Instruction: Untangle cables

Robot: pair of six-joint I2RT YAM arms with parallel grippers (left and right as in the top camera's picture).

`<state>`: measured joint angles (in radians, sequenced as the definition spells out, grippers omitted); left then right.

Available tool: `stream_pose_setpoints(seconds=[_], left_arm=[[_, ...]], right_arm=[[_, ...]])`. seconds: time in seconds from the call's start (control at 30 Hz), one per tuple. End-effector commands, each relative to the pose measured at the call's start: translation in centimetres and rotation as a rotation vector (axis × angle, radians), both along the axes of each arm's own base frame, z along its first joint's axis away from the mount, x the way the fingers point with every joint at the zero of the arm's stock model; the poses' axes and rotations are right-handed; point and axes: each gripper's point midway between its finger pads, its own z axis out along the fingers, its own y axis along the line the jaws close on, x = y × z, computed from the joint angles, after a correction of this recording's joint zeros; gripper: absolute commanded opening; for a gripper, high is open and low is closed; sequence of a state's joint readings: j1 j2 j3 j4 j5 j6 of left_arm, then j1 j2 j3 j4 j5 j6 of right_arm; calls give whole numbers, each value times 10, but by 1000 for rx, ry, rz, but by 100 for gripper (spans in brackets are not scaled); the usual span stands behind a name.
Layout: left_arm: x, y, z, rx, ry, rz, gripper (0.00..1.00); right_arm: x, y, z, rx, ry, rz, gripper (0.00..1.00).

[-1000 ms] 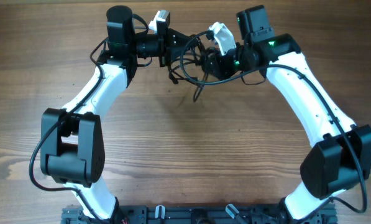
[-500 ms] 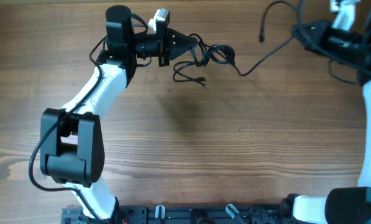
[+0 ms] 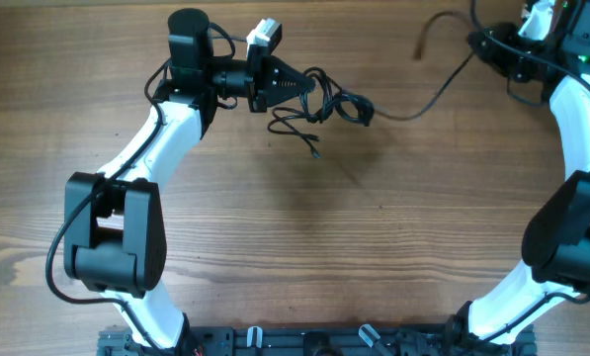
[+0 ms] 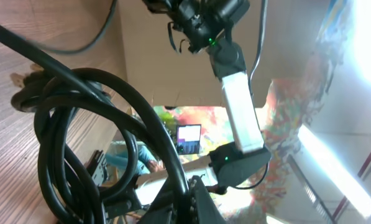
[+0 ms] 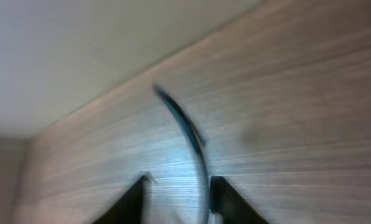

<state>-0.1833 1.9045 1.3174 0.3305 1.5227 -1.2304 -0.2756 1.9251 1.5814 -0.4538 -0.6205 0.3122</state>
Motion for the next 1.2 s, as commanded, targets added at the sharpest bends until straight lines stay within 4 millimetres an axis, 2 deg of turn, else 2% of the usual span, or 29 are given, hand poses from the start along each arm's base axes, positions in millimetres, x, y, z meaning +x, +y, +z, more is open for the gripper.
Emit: stream_pose_setpoints(seconds=[0.0, 0.03, 0.1, 0.17, 0.23, 0.37, 0.4, 0.47, 0.53, 0.6, 0.67, 0.8, 0.9, 0.97, 1.07, 1.13, 1.17], left_arm=[[-10, -3, 6, -28, -87, -61, 4], [-10, -3, 6, -28, -88, -60, 4], [-8, -3, 5, -24, -88, -49, 4], [-7, -4, 5, -23, -88, -43, 4], [-6, -4, 5, -20, -85, -36, 4], [13, -6, -1, 19, -22, 73, 4], [17, -6, -2, 30, 23, 101, 4], [22, -6, -3, 41, 91, 131, 4], [25, -6, -4, 49, 168, 151, 4], [27, -6, -4, 52, 182, 162, 4], [27, -6, -4, 52, 182, 162, 4], [27, -6, -4, 52, 182, 162, 4], [27, -6, -4, 52, 182, 162, 4], [27, -6, -4, 51, 170, 161, 4], [27, -6, -4, 44, 42, 157, 4], [27, -6, -4, 40, -15, 155, 4], [27, -6, -4, 39, -31, 154, 4]], right_arm=[[-2, 14, 42, 45, -84, 65, 89], [-13, 22, 61, 65, -102, 95, 94], [-28, 29, 81, 74, -111, 109, 100], [-52, 39, 105, 70, -119, 138, 100], [-82, 75, 120, 70, -138, 290, 99], [-124, 150, 96, 58, -6, 516, 95], [-130, 165, 89, 32, 24, 540, 95], [-134, 182, 73, -55, 99, 517, 94], [-138, 192, 61, -145, 132, 515, 92], [-138, 195, 52, -181, 154, 512, 83], [-135, 197, 42, -145, 203, 487, 68], [-133, 209, 30, -93, 226, 533, 55], [-130, 215, 24, -73, 254, 517, 54], [-130, 221, 14, -1, 344, 457, 54], [-135, 252, 5, 126, 397, 537, 53], [-133, 265, -8, 170, 452, 527, 48], [-133, 270, -6, 199, 449, 546, 46]])
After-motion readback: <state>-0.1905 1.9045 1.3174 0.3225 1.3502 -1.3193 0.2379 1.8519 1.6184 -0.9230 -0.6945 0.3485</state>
